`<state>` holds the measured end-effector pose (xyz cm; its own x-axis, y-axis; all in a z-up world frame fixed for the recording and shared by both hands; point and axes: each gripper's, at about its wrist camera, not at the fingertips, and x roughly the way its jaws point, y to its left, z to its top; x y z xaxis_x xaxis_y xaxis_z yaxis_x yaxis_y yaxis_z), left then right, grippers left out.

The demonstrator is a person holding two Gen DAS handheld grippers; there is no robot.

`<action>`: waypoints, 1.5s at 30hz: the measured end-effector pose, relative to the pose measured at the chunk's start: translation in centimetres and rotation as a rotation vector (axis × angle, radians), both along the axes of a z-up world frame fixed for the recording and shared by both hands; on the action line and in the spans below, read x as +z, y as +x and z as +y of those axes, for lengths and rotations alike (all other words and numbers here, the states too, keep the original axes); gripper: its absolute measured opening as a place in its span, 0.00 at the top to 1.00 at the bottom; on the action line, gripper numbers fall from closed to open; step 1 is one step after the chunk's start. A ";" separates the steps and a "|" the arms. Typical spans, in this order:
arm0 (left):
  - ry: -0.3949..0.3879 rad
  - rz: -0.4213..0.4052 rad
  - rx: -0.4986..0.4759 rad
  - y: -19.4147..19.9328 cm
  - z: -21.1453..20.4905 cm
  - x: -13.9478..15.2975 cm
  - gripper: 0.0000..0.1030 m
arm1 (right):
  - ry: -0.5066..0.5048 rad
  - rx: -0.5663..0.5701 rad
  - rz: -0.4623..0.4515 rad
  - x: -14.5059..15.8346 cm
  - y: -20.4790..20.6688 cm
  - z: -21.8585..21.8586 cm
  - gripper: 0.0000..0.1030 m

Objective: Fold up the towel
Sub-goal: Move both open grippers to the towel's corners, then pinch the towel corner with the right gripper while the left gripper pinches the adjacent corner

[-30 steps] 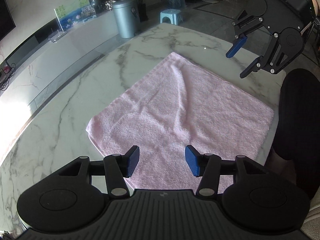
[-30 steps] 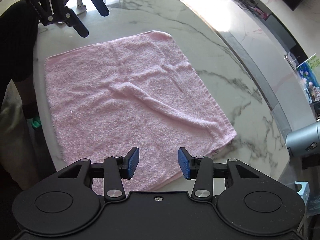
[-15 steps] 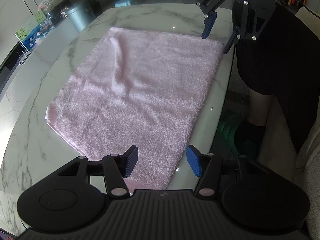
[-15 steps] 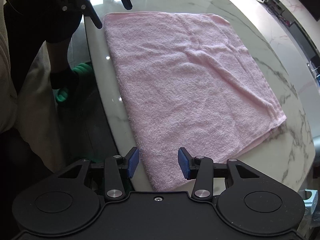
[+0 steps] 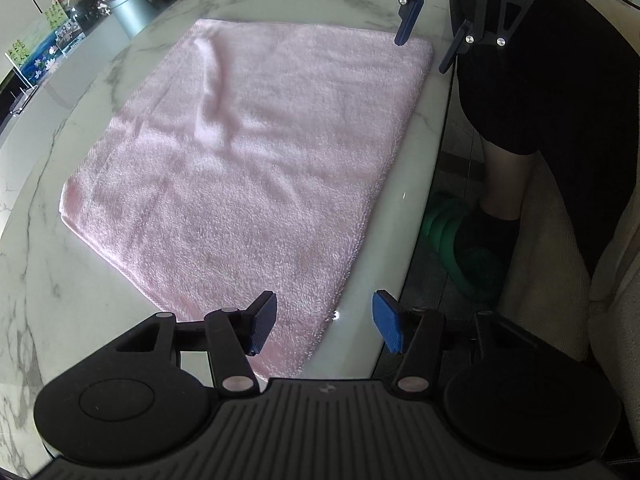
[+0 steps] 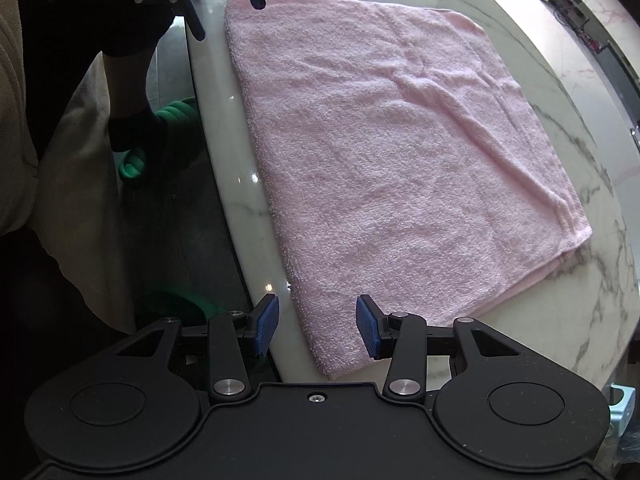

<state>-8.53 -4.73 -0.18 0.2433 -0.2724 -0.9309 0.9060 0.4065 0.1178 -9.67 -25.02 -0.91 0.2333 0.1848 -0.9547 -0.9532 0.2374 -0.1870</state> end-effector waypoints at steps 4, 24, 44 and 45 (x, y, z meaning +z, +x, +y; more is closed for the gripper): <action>0.012 0.026 0.000 0.8 -0.2 -0.1 0.51 | -0.024 0.003 0.011 -0.4 0.2 0.0 0.60; 0.077 0.090 -0.056 1.9 -1.2 -1.1 0.51 | -0.046 -0.018 0.112 -1.2 1.9 -0.4 0.63; 0.085 0.108 -0.076 2.7 -1.5 -1.5 0.58 | -0.068 0.020 0.099 -1.0 2.9 -0.2 0.92; 0.083 0.104 -0.055 2.9 -1.5 -1.5 0.60 | -0.064 0.016 0.100 -0.9 3.0 -0.3 0.92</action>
